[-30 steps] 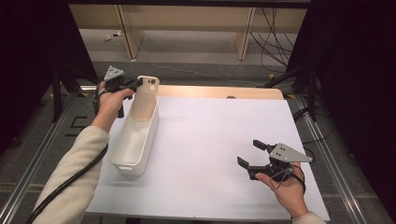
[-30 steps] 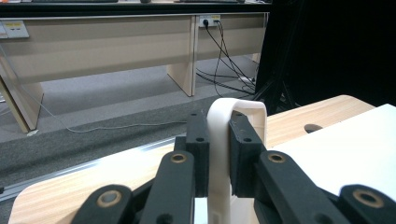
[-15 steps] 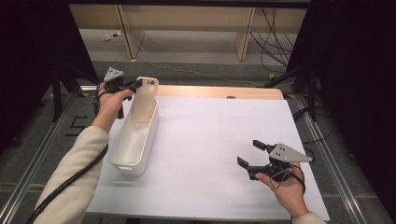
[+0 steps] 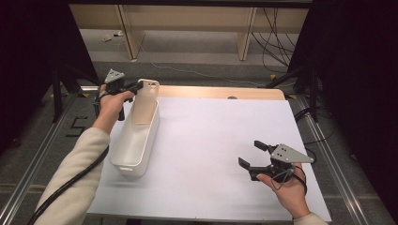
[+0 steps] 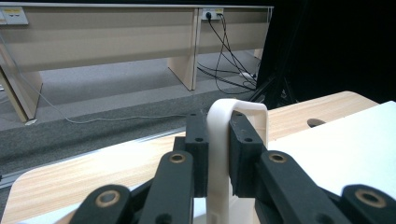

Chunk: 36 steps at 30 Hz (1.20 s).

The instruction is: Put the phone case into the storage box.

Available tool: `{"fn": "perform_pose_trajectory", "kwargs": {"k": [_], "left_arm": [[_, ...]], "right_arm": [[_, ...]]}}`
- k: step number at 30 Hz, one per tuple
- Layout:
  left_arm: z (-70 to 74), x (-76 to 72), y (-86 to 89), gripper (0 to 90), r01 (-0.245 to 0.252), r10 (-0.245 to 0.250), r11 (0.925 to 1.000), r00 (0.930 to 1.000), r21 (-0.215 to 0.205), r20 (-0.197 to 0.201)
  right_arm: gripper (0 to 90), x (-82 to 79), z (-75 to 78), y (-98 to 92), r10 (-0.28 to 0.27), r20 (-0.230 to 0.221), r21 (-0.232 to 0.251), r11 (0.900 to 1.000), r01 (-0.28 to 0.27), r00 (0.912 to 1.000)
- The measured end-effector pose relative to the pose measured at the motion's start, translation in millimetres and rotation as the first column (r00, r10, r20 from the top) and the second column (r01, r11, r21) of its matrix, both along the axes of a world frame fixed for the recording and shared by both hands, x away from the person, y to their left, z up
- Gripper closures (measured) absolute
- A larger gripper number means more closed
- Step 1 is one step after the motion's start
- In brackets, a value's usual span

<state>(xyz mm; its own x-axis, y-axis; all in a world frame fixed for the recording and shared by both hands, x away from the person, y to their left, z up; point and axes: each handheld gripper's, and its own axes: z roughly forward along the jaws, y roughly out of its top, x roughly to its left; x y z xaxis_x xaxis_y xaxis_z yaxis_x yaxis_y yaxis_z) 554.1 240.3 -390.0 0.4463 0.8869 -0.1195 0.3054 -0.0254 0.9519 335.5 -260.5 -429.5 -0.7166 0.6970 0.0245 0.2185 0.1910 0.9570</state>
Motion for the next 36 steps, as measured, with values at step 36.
{"fn": "perform_pose_trajectory", "kwargs": {"k": [36], "left_arm": [[-8.5, -4.0, 3.1, 77.9, -0.004, 0.004, 1.0, 0.9996, -0.008, -0.029]], "right_arm": [[15.1, 0.3, -0.6, 1.0, 0.005, 0.003, -0.008, 1.0, -0.005, 1.0]]}}
